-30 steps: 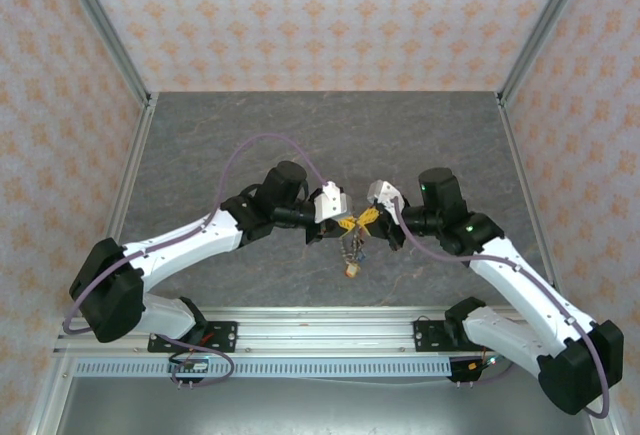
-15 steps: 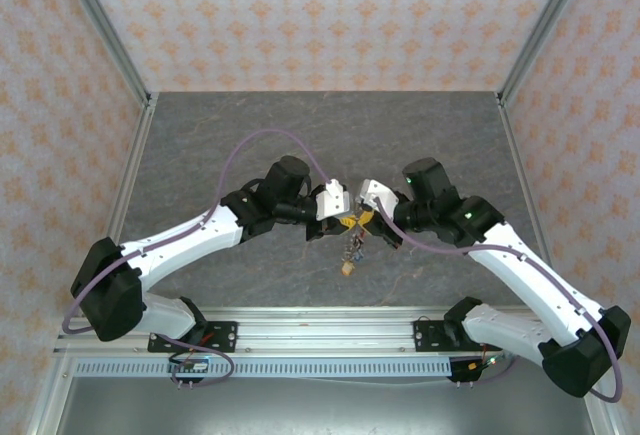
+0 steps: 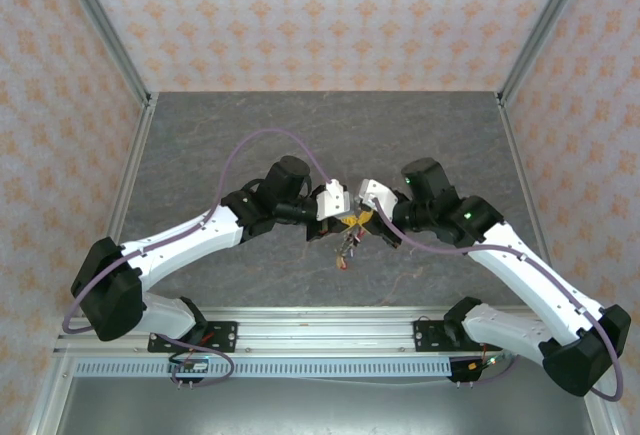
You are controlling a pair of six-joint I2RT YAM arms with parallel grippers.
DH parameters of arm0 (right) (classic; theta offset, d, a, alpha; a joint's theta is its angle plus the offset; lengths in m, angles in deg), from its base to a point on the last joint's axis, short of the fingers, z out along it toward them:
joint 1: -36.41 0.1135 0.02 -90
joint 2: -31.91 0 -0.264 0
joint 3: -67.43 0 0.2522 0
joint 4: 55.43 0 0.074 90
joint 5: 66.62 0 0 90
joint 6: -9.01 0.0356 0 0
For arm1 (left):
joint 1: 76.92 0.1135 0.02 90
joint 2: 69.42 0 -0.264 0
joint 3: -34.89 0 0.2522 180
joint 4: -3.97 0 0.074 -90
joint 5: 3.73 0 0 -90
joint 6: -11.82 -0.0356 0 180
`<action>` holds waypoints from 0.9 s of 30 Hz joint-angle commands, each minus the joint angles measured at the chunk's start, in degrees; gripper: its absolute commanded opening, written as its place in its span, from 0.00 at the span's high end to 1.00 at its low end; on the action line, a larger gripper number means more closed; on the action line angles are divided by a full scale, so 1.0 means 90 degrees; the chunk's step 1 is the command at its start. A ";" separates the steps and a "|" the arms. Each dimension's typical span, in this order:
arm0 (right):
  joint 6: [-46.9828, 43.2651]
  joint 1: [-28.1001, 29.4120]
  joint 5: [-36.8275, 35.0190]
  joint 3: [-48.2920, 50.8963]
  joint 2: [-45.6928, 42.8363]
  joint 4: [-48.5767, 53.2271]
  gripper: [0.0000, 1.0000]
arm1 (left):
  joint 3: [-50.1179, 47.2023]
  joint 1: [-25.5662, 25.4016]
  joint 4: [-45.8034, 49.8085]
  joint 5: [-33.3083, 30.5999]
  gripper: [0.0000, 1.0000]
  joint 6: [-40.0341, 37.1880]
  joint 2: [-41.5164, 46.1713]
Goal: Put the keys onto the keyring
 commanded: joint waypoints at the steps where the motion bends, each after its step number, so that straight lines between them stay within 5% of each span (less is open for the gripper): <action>1: 0.0121 0.0068 0.0008 0.0144 -0.0319 -0.0697 0.94 | -0.0082 -0.0044 -0.0314 -0.0031 1.00 0.0070 0.0015; 5: -0.0020 0.0006 -0.0430 0.0597 -0.0575 -0.0714 0.87 | -0.0376 -0.0014 -0.0996 0.0169 1.00 0.0372 0.0145; 12: 0.0303 -0.0197 0.0005 0.1115 -0.0784 -0.1132 0.79 | -0.0492 -0.0014 -0.1370 0.0393 1.00 0.0575 0.0225; 27: 0.0942 -0.0381 -0.0043 0.1880 -0.0847 -0.2065 0.90 | -0.0531 -0.0014 -0.1521 0.0449 1.00 0.0671 0.0292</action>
